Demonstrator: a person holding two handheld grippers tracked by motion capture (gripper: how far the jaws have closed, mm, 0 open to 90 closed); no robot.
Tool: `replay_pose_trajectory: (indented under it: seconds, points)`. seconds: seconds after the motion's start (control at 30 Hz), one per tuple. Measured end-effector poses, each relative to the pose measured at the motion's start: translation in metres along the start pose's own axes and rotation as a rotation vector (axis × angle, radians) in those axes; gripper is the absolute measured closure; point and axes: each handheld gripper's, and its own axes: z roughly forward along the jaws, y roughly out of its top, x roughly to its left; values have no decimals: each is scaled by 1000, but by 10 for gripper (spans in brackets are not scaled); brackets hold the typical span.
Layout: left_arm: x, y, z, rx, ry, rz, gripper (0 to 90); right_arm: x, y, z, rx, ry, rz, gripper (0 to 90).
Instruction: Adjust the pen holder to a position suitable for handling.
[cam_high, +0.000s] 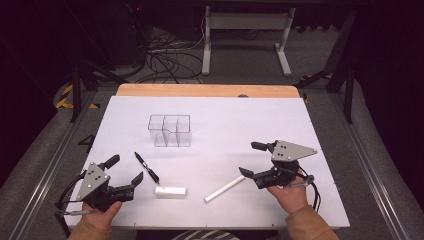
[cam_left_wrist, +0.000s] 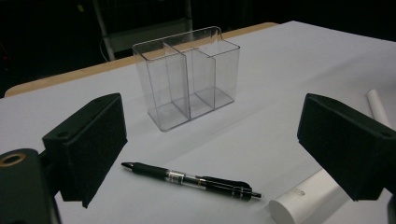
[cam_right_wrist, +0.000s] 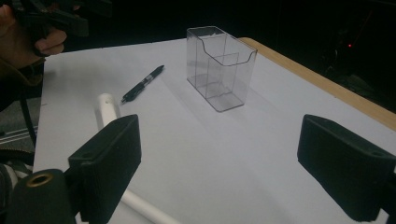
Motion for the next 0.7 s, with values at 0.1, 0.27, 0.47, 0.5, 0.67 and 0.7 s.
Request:
replay_pose_trajectory:
  seconds: [0.1, 0.27, 0.47, 0.5, 0.67, 0.7]
  points:
    - [0, 0, 0, 0, 2, -1, 88, -2, 4, 5, 7, 12, 2, 141]
    - [0, -1, -1, 2, 4, 0, 88, -5, 11, 11, 15, 25, 5, 141]
    - [0, -1, -2, 2, 9, 1, 90, -6, 22, 21, 28, 44, -14, 141]
    - [0, -1, -2, 4, 9, 3, 90, -6, 23, 23, 29, 46, -16, 140]
    - [0, -1, -2, 5, 8, 4, 89, -7, 29, 33, 47, 62, -28, 140]
    - [0, -1, -2, 5, 8, 4, 90, -8, 30, 34, 49, 64, -31, 140]
